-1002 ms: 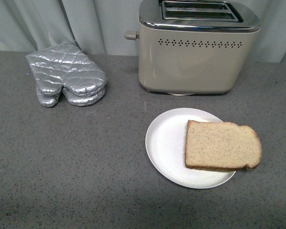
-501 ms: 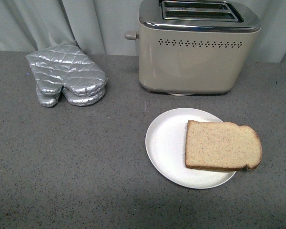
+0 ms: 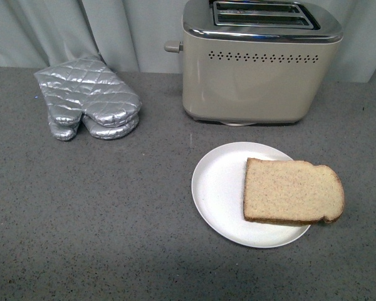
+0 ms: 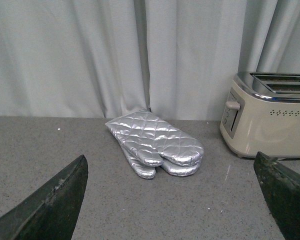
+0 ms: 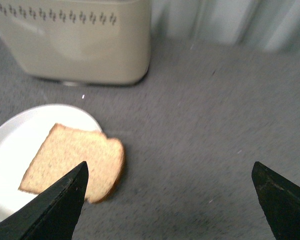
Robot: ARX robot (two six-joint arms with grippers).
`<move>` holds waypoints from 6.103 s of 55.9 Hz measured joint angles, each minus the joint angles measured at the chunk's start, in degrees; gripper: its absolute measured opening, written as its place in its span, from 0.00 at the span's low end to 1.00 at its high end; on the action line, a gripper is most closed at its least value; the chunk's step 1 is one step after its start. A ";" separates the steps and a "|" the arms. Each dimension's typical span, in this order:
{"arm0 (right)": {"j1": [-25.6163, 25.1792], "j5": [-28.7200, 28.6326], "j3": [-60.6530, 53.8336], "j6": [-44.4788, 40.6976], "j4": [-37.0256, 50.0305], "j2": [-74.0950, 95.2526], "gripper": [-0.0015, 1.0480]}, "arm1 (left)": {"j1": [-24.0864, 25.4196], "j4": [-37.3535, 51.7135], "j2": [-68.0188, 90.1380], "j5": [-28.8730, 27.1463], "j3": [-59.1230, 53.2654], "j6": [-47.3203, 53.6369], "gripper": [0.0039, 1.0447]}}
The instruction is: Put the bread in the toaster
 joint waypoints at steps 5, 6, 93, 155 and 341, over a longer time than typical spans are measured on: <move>-0.76 -2.84 5.44 1.40 -2.80 11.41 0.91 | 0.00 0.00 0.00 0.00 0.00 0.00 0.94; -0.83 -3.17 6.05 1.64 -3.04 12.57 0.91 | 0.00 0.00 0.00 0.02 0.00 0.00 0.94; 4.79 -18.47 32.50 18.38 -7.93 57.22 0.21 | 0.00 0.00 0.00 0.00 0.00 0.00 0.94; 18.80 9.14 48.92 68.28 -22.84 22.01 0.01 | 0.00 0.00 0.00 0.00 0.00 0.00 0.94; 11.04 15.91 -6.16 5.86 20.04 -15.23 0.28 | 0.00 -0.09 -0.04 0.00 0.00 0.00 0.94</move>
